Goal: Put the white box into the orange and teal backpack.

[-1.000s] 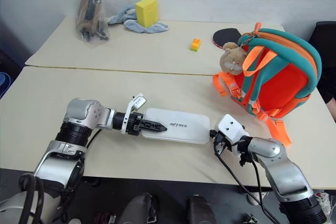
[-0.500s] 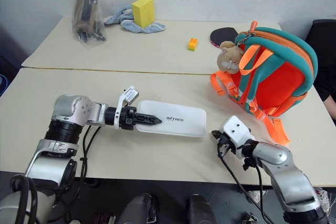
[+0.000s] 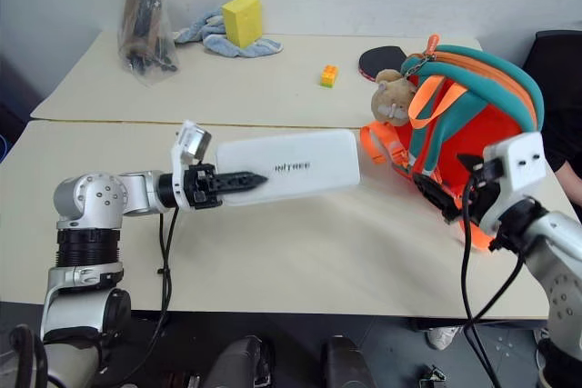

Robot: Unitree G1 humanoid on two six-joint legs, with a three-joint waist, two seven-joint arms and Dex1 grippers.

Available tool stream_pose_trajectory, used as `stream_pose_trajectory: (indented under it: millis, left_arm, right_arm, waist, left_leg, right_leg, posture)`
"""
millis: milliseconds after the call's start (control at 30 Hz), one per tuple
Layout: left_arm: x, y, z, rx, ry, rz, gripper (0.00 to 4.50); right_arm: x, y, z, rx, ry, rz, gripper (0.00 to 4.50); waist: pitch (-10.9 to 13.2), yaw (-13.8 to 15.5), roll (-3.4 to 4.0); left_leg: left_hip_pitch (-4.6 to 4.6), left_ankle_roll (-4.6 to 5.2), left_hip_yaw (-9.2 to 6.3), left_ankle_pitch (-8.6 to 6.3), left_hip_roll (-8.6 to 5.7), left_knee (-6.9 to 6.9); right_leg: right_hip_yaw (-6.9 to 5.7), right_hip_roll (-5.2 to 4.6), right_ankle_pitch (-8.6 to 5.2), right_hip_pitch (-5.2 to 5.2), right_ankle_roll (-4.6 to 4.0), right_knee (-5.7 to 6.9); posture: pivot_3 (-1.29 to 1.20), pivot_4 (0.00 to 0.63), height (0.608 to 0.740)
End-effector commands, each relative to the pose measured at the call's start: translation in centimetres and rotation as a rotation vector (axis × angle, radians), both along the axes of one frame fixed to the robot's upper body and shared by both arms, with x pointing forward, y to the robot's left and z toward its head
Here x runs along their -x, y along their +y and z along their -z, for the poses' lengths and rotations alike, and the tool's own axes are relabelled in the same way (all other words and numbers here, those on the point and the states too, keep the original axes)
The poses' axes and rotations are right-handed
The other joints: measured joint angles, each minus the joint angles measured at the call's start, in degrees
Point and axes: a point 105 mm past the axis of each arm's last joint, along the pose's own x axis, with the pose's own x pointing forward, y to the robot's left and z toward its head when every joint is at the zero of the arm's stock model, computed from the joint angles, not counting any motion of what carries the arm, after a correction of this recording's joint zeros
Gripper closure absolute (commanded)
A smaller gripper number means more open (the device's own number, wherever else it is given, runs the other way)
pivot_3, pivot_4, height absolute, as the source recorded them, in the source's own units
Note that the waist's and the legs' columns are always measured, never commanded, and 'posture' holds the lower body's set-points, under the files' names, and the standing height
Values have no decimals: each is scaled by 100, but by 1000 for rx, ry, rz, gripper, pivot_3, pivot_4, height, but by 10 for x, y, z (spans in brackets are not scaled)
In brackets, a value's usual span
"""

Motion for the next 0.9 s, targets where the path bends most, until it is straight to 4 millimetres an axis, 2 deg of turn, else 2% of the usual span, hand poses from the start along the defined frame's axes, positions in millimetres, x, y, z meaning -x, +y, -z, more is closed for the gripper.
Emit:
stream_pose_trajectory:
  millis: [33, 167, 333, 467, 600, 767, 800, 833, 900]
  left_arm:
    - [-15, 14, -18, 38, -86, -102, 3243]
    - [-26, 26, -24, 39, -102, -160, 3243]
    - [-34, 29, -29, 6, -132, -209, 3243]
    - [-34, 29, -34, 12, -150, -231, 3243]
    - [-39, 30, -40, 2, -184, -284, 3243]
    - [-41, 30, -58, 14, -261, -306, 3243]
    - [-39, 29, -63, 24, -283, -296, 3243]
    - [-38, 28, -66, 30, -295, -289, 3243]
    - [-34, 23, -82, 81, -334, -258, 3243]
  right_arm:
    - [-21, -1, -3, -11, -36, 60, 11]
    - [-51, 7, -13, -158, -76, 73, 11]
    - [-68, 14, -9, -146, -67, 62, 11]
    - [-69, 17, -13, -150, -91, 22, 862]
    - [-52, 37, -22, -159, -102, -143, 2317]
    - [-11, 66, -40, -182, -92, -434, 4117]
    - [-2, 70, -44, -181, -84, -482, 4386]
    - [3, 72, -45, -180, -77, -511, 4474]
    - [29, 79, -52, -134, -67, -636, 4474]
  waist:
    - [0, 2, 0]
    - [1, -6, 0]
    - [1, 5, 0]
    - [1, -5, 0]
    - [1, -13, 0]
    - [3, -7, -1]
    - [5, -1, -2]
    - [6, 2, -4]
    - [7, 7, -5]
  left_leg:
    - [-1, 0, 0, 0, 0, 0]
    - [-6, 1, 11, 1, -1, -1]
    - [-8, 0, 15, 2, 0, -13]
    - [-10, 2, 17, 1, -2, -12]
    - [-10, 1, 17, 2, 1, -14]
    - [-10, -2, 19, 3, 4, -24]
    - [-10, -2, 18, 3, 4, -24]
    - [-11, -2, 18, 3, 4, -24]
    - [-12, -1, 18, 3, 3, -25]
  right_leg:
    - [0, 0, 0, -2, 0, 0]
    - [7, -2, 0, -15, 0, 4]
    - [6, -4, 0, -24, 0, 6]
    - [7, -8, 0, -23, 0, 11]
    - [6, -5, 0, -26, 0, 10]
    - [4, -2, 0, -28, 0, 10]
    - [3, -3, 0, -28, 0, 10]
    - [3, -3, 0, -28, 0, 9]
    - [3, -5, 0, -26, 0, -1]
  posture:
    - [0, 150, 740]
    - [0, 150, 740]
    - [0, 150, 740]
    - [0, 150, 740]
    - [0, 150, 740]
    - [0, 150, 740]
    - [0, 150, 740]
    - [0, 150, 740]
    - [0, 150, 740]
